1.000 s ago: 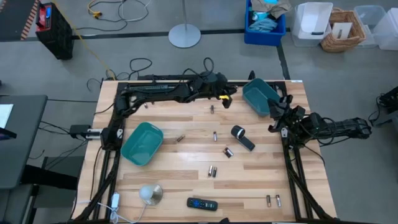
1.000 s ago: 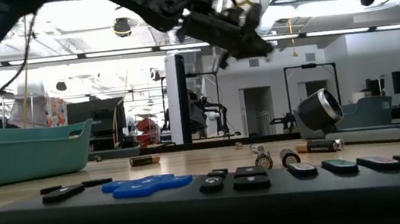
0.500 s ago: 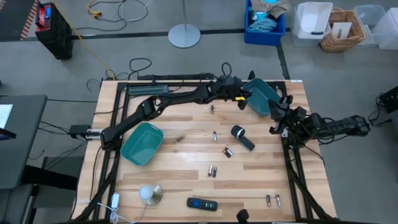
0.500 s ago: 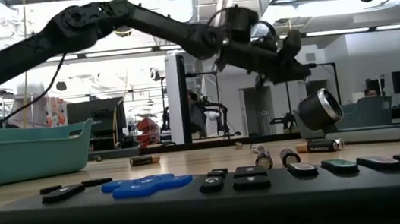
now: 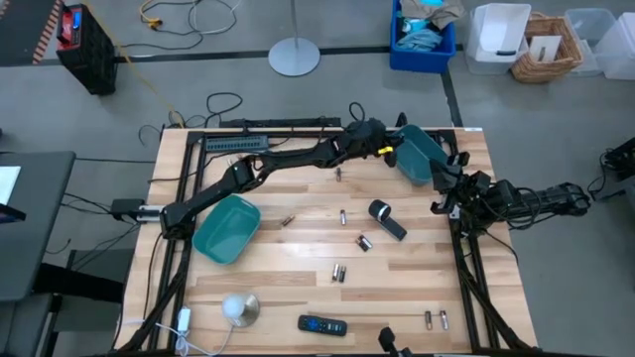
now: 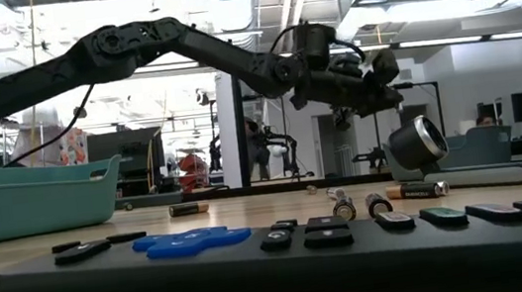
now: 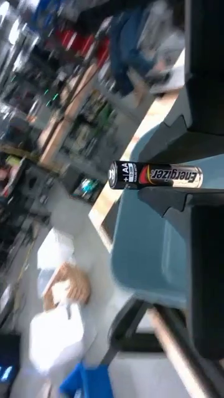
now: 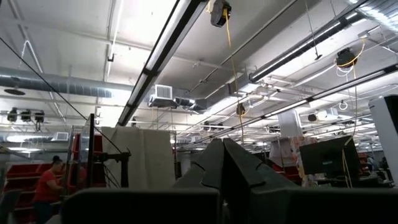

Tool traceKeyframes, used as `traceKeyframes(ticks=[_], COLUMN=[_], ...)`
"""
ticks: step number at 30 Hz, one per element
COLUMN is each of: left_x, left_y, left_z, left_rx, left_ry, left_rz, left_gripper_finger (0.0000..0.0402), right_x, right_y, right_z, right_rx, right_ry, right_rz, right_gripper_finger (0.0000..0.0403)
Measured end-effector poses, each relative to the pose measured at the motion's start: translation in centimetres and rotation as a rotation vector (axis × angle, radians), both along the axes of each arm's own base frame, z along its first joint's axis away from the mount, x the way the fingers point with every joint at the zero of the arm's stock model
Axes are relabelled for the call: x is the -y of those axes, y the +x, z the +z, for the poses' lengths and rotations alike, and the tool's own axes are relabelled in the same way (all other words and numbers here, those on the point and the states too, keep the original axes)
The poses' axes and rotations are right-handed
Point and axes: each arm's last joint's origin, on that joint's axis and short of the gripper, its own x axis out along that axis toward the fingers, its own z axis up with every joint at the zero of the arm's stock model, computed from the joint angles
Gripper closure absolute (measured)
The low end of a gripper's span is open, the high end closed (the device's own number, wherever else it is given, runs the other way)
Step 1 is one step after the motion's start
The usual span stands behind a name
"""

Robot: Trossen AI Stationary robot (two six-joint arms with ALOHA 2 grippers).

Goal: Sort batteries
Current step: Put the silver battery into the blue bin

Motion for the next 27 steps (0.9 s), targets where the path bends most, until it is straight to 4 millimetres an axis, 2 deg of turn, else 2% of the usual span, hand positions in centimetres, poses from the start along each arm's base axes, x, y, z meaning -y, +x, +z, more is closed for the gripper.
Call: traceKeyframes(ticks=[7, 21, 24, 27], left_x=[0.9, 0.7, 0.9, 2.0], left_y=[0.6, 0.5, 0.6, 0.9], left_z=[-0.6, -0.4, -0.4, -0.3], left_rx=[0.039, 0.082, 0.041, -0.031], left_ry=[0.107, 0.104, 0.177, 0.323], left_rz=[0.098, 0.129, 0.153, 0.214], left_gripper_finger=[0.0363, 0.0363, 0.0363, 0.0363], right_x=[0.0, 0.0, 0.0, 0.0], right_y=[0.0, 0.0, 0.0, 0.0], right_z=[0.0, 0.0, 0.0, 0.0], right_rx=[0.000, 0.001, 0.003, 0.003], right_ry=[-0.001, -0.002, -0.001, -0.002], right_rz=[-0.002, -0.002, -0.002, -0.002], right_gripper_finger=[0.0375, 0.0375, 0.0375, 0.0375])
